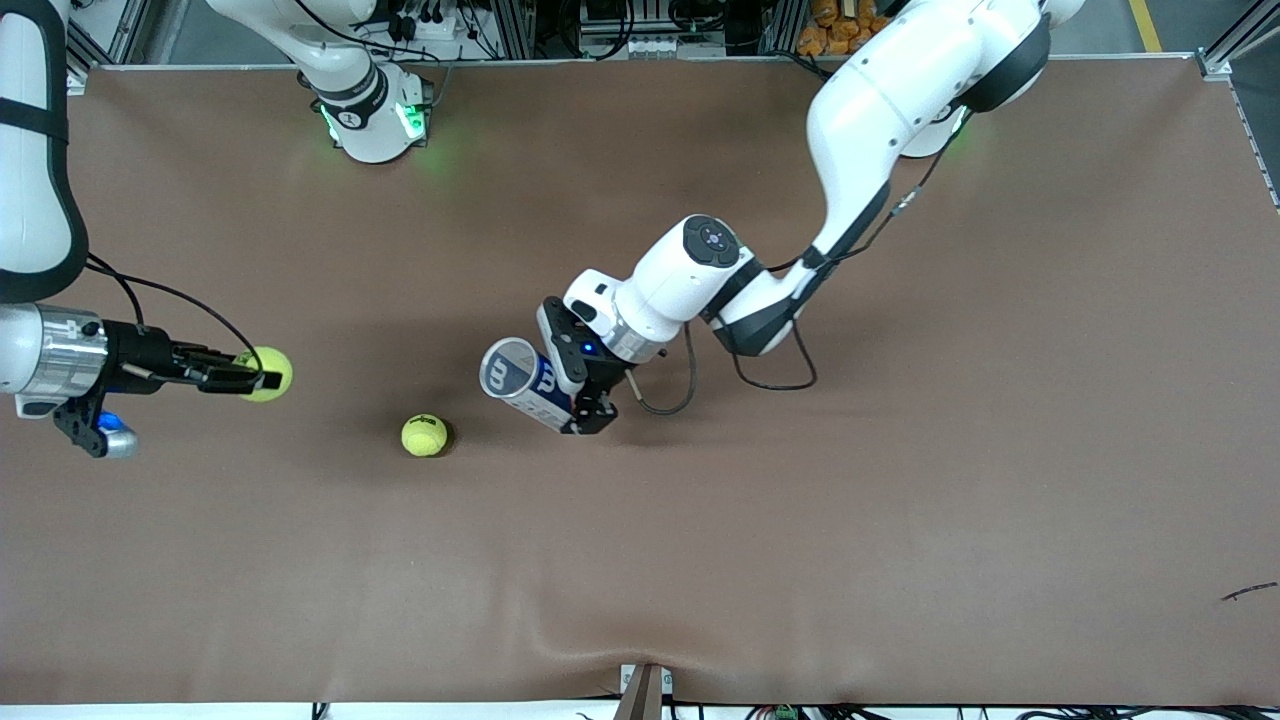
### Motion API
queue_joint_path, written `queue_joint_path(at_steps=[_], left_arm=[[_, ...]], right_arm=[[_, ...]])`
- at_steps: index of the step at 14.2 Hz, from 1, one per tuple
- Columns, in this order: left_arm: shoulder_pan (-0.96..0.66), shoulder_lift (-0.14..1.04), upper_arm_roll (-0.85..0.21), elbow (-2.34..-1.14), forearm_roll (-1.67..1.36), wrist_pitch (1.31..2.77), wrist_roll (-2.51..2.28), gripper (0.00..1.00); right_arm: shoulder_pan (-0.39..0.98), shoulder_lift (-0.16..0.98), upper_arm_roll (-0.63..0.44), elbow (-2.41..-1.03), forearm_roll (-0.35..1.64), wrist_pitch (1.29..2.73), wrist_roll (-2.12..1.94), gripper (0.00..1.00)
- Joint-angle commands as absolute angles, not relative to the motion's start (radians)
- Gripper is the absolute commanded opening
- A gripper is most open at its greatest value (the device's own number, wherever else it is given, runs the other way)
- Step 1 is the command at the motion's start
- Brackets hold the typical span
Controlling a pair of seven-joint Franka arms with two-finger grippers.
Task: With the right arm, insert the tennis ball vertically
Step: 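Stand the can upright with the left gripper, open end up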
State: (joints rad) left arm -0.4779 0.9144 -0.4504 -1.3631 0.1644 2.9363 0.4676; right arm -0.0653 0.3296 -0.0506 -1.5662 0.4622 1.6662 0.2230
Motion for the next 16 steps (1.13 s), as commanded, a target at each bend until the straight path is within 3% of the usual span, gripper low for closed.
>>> queue_joint_path(at_steps=[1, 6, 16], left_arm=[[-0.494, 0.997, -0.445, -1.35, 0.144, 3.133, 0.459, 0.78], [-0.508, 1.041, -0.445, -1.362, 0.106, 3.267, 0.433, 0.77], [-0.512, 1.088, -0.445, -1.376, 0.094, 3.29, 0.364, 0.78]], right_arm=[[-0.069, 0.354, -0.051, -1.525, 0.483, 1.68, 0.279, 0.03], [-0.08, 0.382, -0.054, -1.514, 0.471, 1.713, 0.29, 0.03], [-0.034, 0.385, -0.051, -1.52, 0.483, 1.71, 0.369, 0.03]])
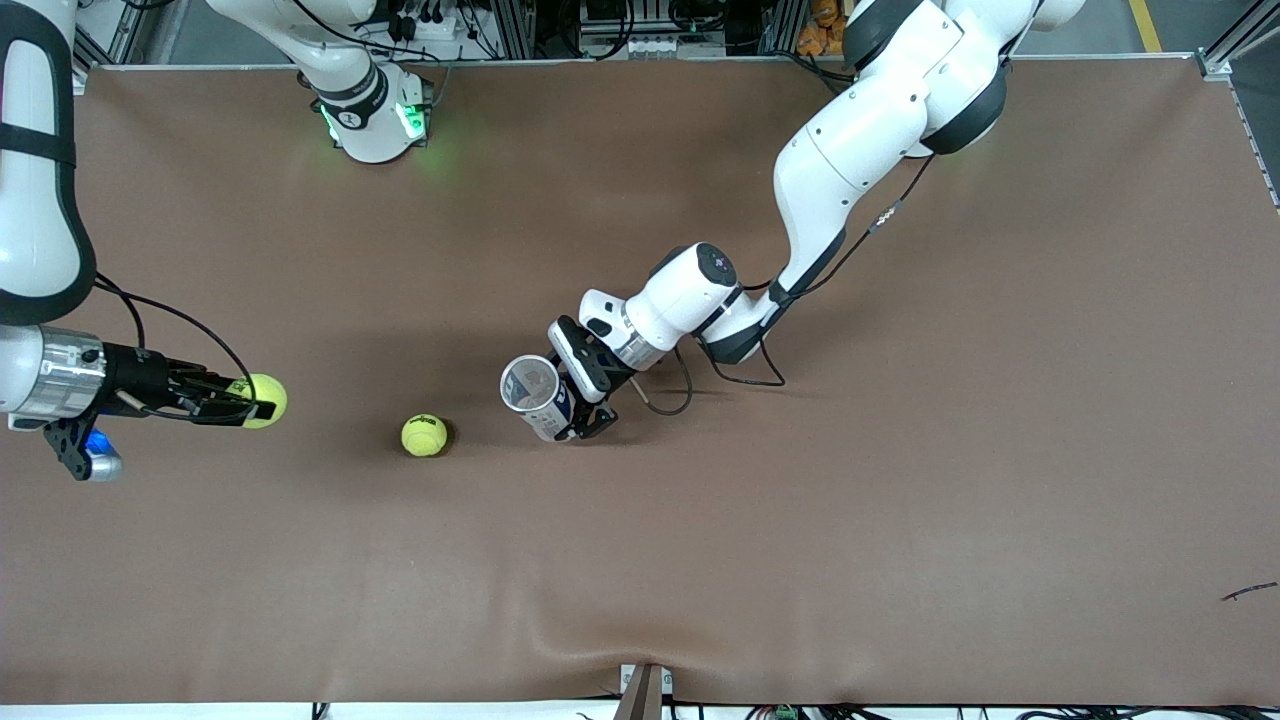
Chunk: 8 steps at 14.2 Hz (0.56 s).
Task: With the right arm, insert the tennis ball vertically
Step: 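Stand the can upright with the left gripper, open end up, then move the ball over the can opening with the right gripper and release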
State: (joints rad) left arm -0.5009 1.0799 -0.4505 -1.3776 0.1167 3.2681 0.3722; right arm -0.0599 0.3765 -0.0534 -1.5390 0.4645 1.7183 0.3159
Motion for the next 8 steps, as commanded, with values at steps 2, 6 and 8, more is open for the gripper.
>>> queue_joint_path(at_steps=[2, 6, 8], left_arm=[[-0.509, 1.097, -0.443, -1.379, 0.094, 3.29, 0.364, 0.78], [-0.509, 1.1, -0.433, -1.391, 0.1, 3.295, 0.367, 0.79], [-0.511, 1.115, -0.431, -1.391, 0.101, 3.31, 0.367, 0.79]], right_arm=[[0.007, 0.383, -0.049, -1.519, 0.511, 1.713, 0.423, 0.03], [0.075, 0.393, -0.049, -1.526, 0.615, 1.749, 0.494, 0.03], [0.138, 0.408, -0.051, -1.525, 0.71, 1.796, 0.546, 0.03]])
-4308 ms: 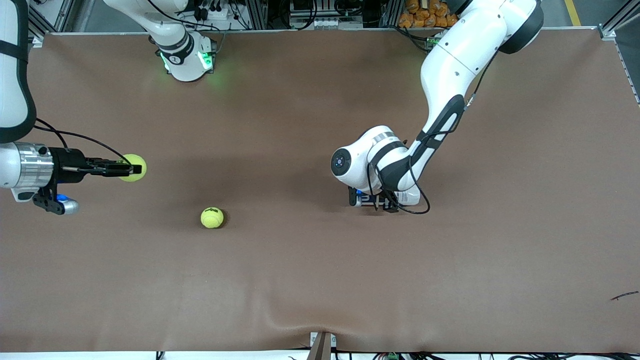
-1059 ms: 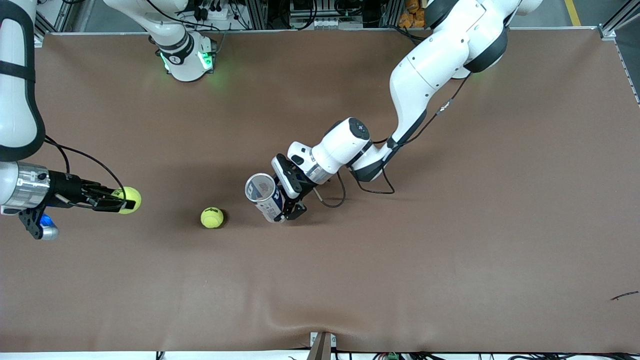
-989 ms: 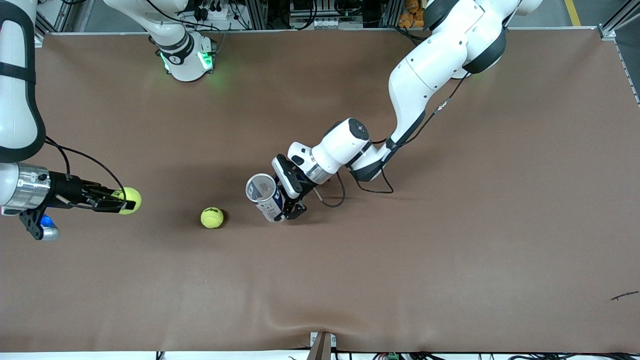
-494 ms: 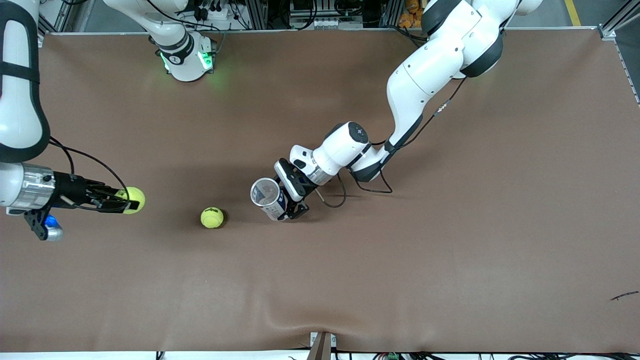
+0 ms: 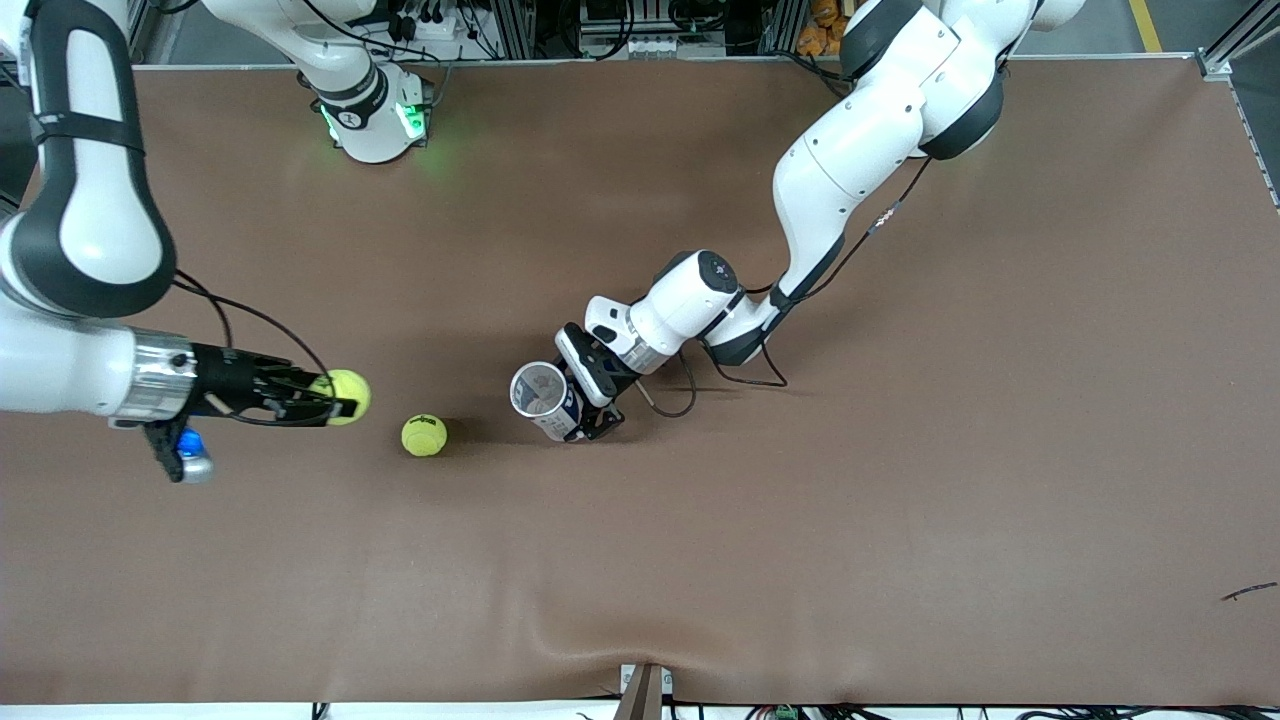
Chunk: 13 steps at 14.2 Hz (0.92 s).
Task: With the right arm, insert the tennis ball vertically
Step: 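Move the ball over the can opening with the right gripper and release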
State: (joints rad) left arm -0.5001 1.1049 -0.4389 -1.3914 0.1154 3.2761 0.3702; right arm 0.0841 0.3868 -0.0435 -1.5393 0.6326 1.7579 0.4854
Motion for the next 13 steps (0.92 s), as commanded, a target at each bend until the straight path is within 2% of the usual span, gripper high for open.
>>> queue_joint_path(at_steps=[1, 3, 6, 13], left_arm=[[-0.511, 1.118, -0.428, -1.391, 0.103, 3.313, 0.367, 0.79], [-0.511, 1.124, -0.426, -1.391, 0.104, 3.315, 0.367, 0.8], [-0.512, 1.129, -0.426, -1.391, 0.107, 3.315, 0.373, 0.8], [-0.515, 1.135, -0.426, -1.388, 0.106, 3.315, 0.376, 0.8]], right_arm=[[0.168, 0.416, -0.051, -1.525, 0.73, 1.852, 0.608, 0.03], [0.248, 0.428, -0.051, -1.522, 0.732, 1.948, 0.716, 0.03], [0.327, 0.446, -0.051, -1.522, 0.721, 2.017, 0.859, 0.03], [0.416, 0.489, -0.051, -1.56, 0.713, 2.033, 0.98, 0.03]])
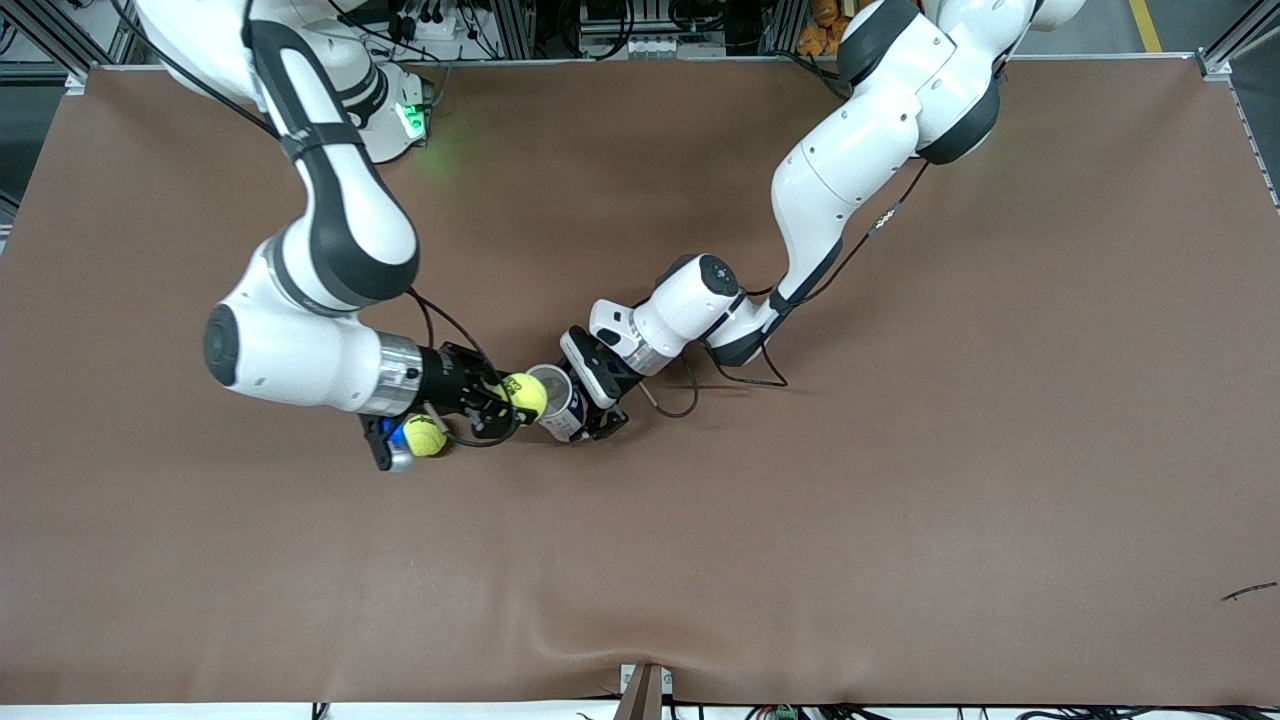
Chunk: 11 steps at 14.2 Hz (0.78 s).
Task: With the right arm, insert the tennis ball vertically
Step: 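Move the ball over the can opening with the right gripper and release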
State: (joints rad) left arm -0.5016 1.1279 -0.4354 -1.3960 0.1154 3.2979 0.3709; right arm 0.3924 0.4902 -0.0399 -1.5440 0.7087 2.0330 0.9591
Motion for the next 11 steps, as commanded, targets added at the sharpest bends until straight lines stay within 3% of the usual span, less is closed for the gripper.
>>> queue_joint_path(at_steps=[1, 4, 5, 6, 7, 11], left_arm=[[-0.515, 1.135, -0.426, -1.388, 0.106, 3.315, 0.376, 0.8], [-0.515, 1.135, -0.426, -1.388, 0.106, 3.315, 0.376, 0.8], [-0.515, 1.135, -0.426, -1.388, 0.107, 3.315, 0.376, 0.8], [-0.515, 1.137, -0.426, -1.388, 0.107, 3.315, 0.376, 0.8], [-0.515, 1.135, -0.426, -1.388, 0.107, 3.315, 0.376, 0.8], [-0.514, 1.135, -0.426, -1.388, 0.109, 3.315, 0.376, 0.8]], right_arm=[[0.417, 0.489, -0.051, -1.569, 0.712, 2.028, 0.982, 0.03], [0.426, 0.489, -0.051, -1.582, 0.712, 2.025, 0.985, 0.1], [0.425, 0.489, -0.051, -1.585, 0.712, 2.023, 0.985, 0.25], [0.426, 0.489, -0.051, -1.586, 0.712, 2.023, 0.985, 0.69], [0.428, 0.489, -0.051, -1.586, 0.712, 2.023, 0.986, 1.0], [0.416, 0.48, -0.052, -1.583, 0.712, 2.02, 0.999, 1.0]])
